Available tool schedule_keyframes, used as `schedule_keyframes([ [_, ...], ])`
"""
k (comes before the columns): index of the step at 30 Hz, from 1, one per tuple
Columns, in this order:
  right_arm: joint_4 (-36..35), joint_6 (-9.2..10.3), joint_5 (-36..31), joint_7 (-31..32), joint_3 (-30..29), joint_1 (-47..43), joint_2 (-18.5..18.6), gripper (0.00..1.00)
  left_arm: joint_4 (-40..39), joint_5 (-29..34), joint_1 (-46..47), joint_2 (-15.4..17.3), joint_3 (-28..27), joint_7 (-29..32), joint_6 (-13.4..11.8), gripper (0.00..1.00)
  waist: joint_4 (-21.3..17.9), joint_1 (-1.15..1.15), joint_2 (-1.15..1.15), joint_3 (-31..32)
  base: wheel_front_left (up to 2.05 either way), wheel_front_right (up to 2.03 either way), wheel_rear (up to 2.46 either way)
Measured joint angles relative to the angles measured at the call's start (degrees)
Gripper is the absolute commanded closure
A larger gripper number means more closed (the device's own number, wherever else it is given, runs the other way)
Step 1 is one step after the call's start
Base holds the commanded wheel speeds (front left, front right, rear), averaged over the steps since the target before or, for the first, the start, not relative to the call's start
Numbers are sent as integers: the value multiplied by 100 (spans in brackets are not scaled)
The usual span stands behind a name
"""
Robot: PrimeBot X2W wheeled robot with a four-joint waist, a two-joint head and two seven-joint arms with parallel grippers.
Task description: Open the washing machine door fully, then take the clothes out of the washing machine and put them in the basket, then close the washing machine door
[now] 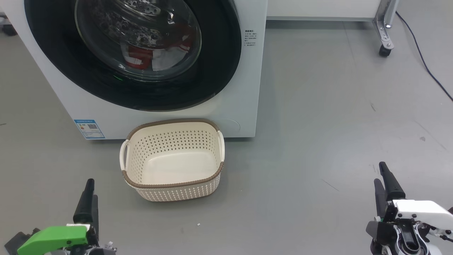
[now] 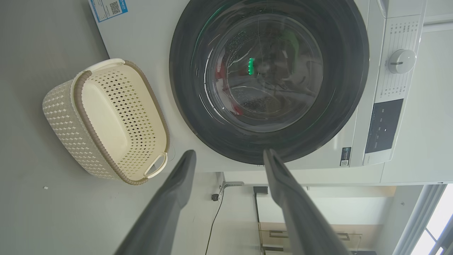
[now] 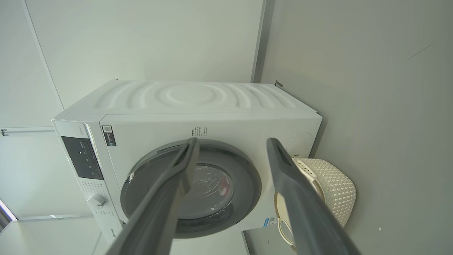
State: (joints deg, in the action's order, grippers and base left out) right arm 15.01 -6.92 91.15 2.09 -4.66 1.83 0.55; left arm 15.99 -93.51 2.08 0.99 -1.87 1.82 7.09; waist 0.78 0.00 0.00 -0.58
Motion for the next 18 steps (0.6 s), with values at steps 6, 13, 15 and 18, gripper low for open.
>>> schedule_keyframes([
  [6, -161, 0, -36, -142, 88, 1, 2, 0, -153, 138, -1, 1, 12, -134, 0, 0, 34, 0, 0, -7, 0, 0, 0],
  [13, -266, 0, -246, -277, 52, 2, 11, 0, -341, 190, -1, 3, 30, -270, 0, 0, 86, 0, 0, 5, 0, 0, 0],
  [15, -277, 0, -360, -320, 43, 2, 21, 0, -389, 237, -1, 3, 29, -326, 0, 0, 95, 0, 0, 9, 0, 0, 0],
  [18, -357, 0, -474, -379, 30, 8, 27, 0, -464, 279, -1, 4, 26, -392, 0, 0, 107, 0, 0, 15, 0, 0, 0],
])
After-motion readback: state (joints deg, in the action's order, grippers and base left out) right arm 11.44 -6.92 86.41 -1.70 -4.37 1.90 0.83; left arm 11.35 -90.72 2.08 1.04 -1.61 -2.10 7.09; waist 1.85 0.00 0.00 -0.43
